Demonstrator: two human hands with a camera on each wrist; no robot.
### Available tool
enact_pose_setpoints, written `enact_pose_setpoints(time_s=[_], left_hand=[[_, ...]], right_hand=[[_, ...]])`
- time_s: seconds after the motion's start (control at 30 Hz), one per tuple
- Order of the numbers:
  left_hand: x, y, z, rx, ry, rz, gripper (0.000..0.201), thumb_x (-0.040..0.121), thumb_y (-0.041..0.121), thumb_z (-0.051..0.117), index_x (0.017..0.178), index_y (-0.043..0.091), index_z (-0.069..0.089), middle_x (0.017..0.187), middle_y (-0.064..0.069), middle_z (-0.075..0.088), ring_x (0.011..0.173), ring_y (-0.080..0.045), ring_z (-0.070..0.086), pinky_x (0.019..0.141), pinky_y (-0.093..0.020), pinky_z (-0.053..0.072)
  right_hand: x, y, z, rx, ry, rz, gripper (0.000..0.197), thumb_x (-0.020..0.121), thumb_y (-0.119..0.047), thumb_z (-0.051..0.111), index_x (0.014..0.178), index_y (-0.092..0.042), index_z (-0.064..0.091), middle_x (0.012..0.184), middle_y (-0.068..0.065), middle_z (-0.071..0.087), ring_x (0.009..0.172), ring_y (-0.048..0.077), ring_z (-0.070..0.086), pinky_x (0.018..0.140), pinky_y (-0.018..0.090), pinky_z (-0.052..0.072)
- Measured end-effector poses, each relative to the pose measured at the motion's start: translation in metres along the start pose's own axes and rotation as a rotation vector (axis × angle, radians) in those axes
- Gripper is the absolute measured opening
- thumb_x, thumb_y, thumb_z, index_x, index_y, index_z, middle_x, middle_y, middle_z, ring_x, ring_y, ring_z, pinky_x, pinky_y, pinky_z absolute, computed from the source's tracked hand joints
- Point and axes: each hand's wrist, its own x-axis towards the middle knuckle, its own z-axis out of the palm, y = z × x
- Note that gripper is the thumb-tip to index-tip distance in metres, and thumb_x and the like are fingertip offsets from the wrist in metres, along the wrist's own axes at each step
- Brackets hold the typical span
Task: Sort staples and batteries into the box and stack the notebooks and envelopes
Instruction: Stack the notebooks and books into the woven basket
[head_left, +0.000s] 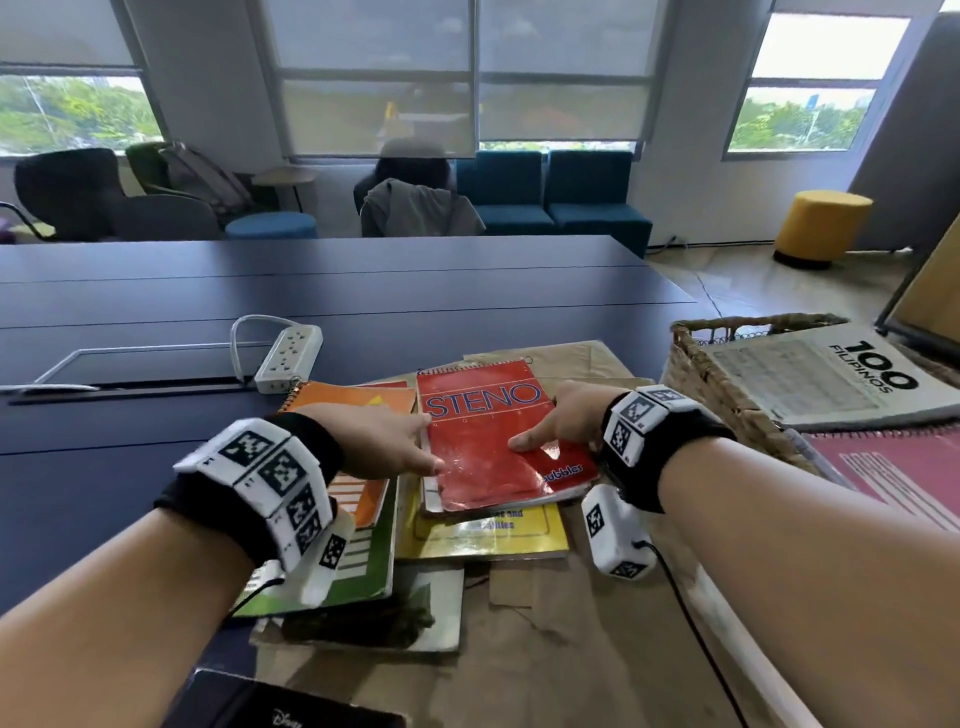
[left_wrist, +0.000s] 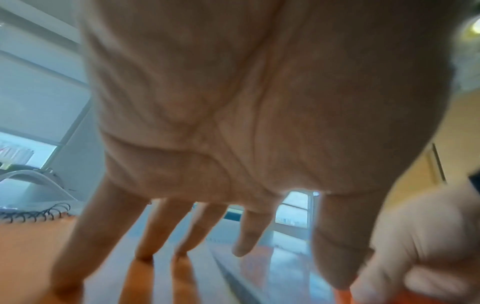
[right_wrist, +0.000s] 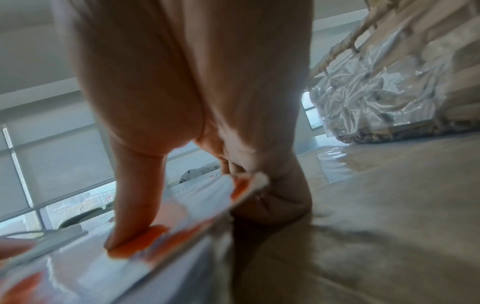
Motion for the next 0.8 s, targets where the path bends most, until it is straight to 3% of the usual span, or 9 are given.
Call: enact_pose_setpoints(time_s=[0.07,0.17,0.27,0.33,0.4,0.53,0.73,0.8], left_hand=[[-0.004,-0.008,-0.014,-0.061,0.066,0.044,0.069,0.102,0.056,0.047,0.161,0.028,0.025,0.165,0.001,0.033,0.150,-0.020,0.032,0.121,-0.033,0.025],[-0.004,-0.026,-0.027,-0.032,0.154,-0.086,0.062,0.103,0.055,0.047,0.157,0.028,0.034,0.159,-0.002,0.042,0.144,-0.023,0.041,0.115,-0.032,0.030],[-0.001,-0.051,-0.025,0.052,0.027,-0.339,0.076,0.096,0.064,0.052,0.157,0.022,0.034,0.157,-0.007,0.043,0.142,-0.026,0.044,0.117,-0.035,0.034],[-0.001,-0.061,-0.019,-0.028,-0.055,-0.424,0.093,0.092,0.072,0.050,0.162,0.020,0.020,0.165,-0.012,0.028,0.150,-0.030,0.033,0.121,-0.041,0.030],[-0.001,-0.063,-0.014,-0.024,-0.045,-0.445,0.102,0.089,0.079,0.043,0.163,0.019,0.008,0.169,-0.012,0.016,0.154,-0.032,0.023,0.123,-0.044,0.025],[-0.004,-0.058,-0.010,0.111,0.036,-0.463,0.103,0.086,0.086,0.032,0.163,0.022,0.010,0.165,-0.014,0.027,0.145,-0.031,0.040,0.115,-0.042,0.036],[-0.004,-0.058,-0.012,0.183,0.115,-0.453,0.101,0.083,0.087,0.039,0.159,0.022,0.026,0.156,-0.014,0.041,0.137,-0.030,0.048,0.108,-0.041,0.043],[-0.006,-0.061,-0.014,0.183,0.165,-0.453,0.094,0.085,0.082,0.047,0.157,0.023,0.029,0.150,-0.015,0.043,0.132,-0.030,0.051,0.105,-0.042,0.045]], right_hand=[[0.003,0.001,-0.003,0.030,-0.041,-0.001,0.053,0.064,-0.032,0.097,0.109,-0.019,0.073,0.102,0.008,0.079,0.098,0.034,0.075,0.096,0.055,0.056],[0.006,0.001,-0.003,0.043,-0.082,0.004,0.045,0.072,-0.024,0.093,0.112,-0.019,0.071,0.108,0.009,0.077,0.104,0.035,0.073,0.099,0.055,0.054],[0.014,0.002,-0.003,0.020,-0.071,-0.004,0.060,0.067,-0.028,0.096,0.120,-0.018,0.070,0.109,0.009,0.077,0.102,0.035,0.073,0.098,0.055,0.055],[0.017,0.003,-0.006,0.002,-0.053,0.007,0.064,0.064,-0.031,0.097,0.120,-0.016,0.070,0.108,0.009,0.077,0.099,0.035,0.074,0.096,0.054,0.056],[0.016,0.003,-0.008,-0.007,-0.047,0.004,0.060,0.068,-0.029,0.096,0.120,-0.014,0.069,0.109,0.010,0.077,0.101,0.034,0.074,0.097,0.053,0.057],[0.016,0.004,-0.010,0.009,-0.055,0.001,0.061,0.069,-0.028,0.095,0.122,-0.013,0.068,0.109,0.010,0.077,0.101,0.035,0.073,0.097,0.053,0.056],[0.028,0.010,-0.008,0.004,-0.031,0.013,0.070,0.058,-0.036,0.099,0.118,-0.013,0.070,0.105,0.009,0.078,0.097,0.035,0.075,0.096,0.052,0.057],[0.026,0.009,-0.009,-0.002,-0.029,0.013,0.070,0.062,-0.037,0.098,0.121,-0.012,0.070,0.107,0.009,0.078,0.099,0.034,0.074,0.097,0.052,0.056]])
